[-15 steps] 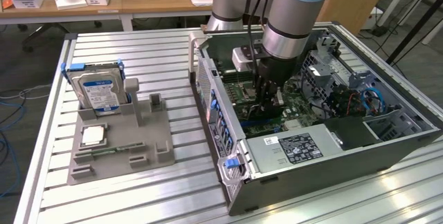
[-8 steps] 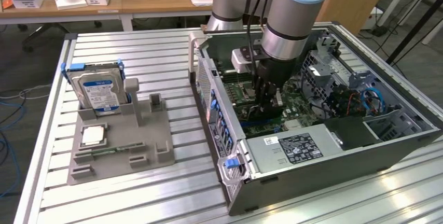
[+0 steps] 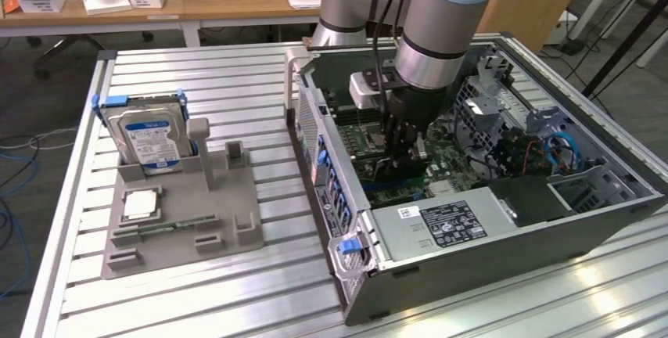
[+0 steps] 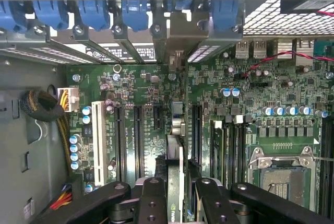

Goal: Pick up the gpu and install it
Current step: 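Insert the gpu into the slot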

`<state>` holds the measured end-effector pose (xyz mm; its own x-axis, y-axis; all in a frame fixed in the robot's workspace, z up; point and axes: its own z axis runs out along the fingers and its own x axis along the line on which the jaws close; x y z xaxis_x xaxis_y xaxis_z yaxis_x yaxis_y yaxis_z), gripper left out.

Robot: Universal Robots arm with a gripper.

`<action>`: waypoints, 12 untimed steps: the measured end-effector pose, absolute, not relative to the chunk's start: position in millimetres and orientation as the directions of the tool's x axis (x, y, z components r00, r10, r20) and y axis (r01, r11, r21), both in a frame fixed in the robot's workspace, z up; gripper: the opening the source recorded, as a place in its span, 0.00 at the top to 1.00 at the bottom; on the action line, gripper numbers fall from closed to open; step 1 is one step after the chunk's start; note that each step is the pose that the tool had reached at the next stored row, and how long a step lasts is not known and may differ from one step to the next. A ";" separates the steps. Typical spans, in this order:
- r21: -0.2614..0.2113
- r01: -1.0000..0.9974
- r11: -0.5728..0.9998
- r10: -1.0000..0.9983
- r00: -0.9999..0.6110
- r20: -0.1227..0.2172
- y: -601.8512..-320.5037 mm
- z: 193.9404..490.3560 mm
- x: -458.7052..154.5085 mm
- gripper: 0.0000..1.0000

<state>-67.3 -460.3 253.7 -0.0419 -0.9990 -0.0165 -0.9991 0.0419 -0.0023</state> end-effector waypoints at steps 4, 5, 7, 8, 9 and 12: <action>-0.002 -0.999 0.042 -0.999 -0.042 -0.016 -460.3 253.8 -67.3 0.74; -0.002 -0.999 0.042 -0.999 -0.042 -0.016 -460.3 253.7 -67.3 0.74; -0.002 -0.999 0.042 -0.999 -0.042 -0.016 -460.2 253.7 -67.2 0.74; -0.002 -0.999 0.042 -0.999 -0.042 -0.016 -460.2 253.6 -67.2 0.74; -0.002 -0.999 0.042 -0.999 -0.042 -0.016 -460.1 253.3 -67.2 0.74; -0.002 -0.999 0.042 -0.999 -0.042 -0.016 -459.9 252.3 -67.3 0.74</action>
<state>-67.3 -459.9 252.3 -0.0419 -0.9990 -0.0160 -0.9991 0.0419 -0.0020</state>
